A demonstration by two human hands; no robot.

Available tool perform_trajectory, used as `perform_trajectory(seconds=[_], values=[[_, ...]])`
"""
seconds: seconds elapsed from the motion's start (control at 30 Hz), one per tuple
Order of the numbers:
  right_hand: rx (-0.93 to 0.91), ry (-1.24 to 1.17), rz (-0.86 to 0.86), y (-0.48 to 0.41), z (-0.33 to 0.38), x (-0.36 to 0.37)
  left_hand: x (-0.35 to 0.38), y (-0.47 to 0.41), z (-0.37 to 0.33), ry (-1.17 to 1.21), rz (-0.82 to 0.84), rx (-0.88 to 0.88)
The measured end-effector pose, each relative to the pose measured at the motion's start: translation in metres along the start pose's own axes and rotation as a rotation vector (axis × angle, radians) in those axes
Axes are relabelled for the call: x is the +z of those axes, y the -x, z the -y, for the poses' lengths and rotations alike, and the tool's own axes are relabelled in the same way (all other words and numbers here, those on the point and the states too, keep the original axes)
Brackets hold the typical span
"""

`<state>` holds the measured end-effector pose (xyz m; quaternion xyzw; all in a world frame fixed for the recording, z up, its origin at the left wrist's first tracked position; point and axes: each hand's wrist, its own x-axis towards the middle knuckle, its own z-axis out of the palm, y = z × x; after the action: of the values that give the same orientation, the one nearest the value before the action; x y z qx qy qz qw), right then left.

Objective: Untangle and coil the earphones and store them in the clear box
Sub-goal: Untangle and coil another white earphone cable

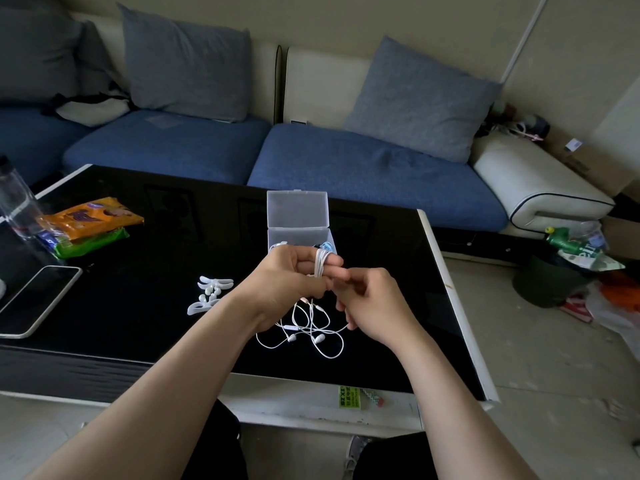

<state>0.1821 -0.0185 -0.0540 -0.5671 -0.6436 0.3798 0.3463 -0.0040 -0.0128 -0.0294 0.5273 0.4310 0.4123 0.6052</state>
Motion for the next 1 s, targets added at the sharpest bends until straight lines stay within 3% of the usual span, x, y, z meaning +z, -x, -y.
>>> perform_trajectory(seconds=[0.3, 0.47, 0.63, 0.83, 0.9, 1.0], values=[[0.09, -0.071, 0.157, 0.009, 0.013, 0.006, 0.001, -0.002, 0.003, -0.095, -0.112, 0.008], [-0.001, 0.103, 0.058, 0.009, 0.014, 0.009, 0.004, -0.005, 0.009, -0.385, -0.182, 0.078], [-0.201, 0.313, -0.153, 0.003, 0.008, 0.014, 0.005, -0.003, 0.008, -0.57, -0.059, 0.012], [-0.313, 0.186, -0.304, -0.005, 0.007, 0.021, 0.003, 0.001, 0.0, -0.233, -0.035, -0.104], [-0.264, 0.146, -0.331, -0.01, 0.007, 0.022, 0.0, 0.0, -0.002, -0.07, -0.053, -0.155], [-0.032, -0.116, -0.092, -0.013, 0.016, 0.021, -0.003, -0.003, -0.003, 0.09, -0.021, -0.17]])
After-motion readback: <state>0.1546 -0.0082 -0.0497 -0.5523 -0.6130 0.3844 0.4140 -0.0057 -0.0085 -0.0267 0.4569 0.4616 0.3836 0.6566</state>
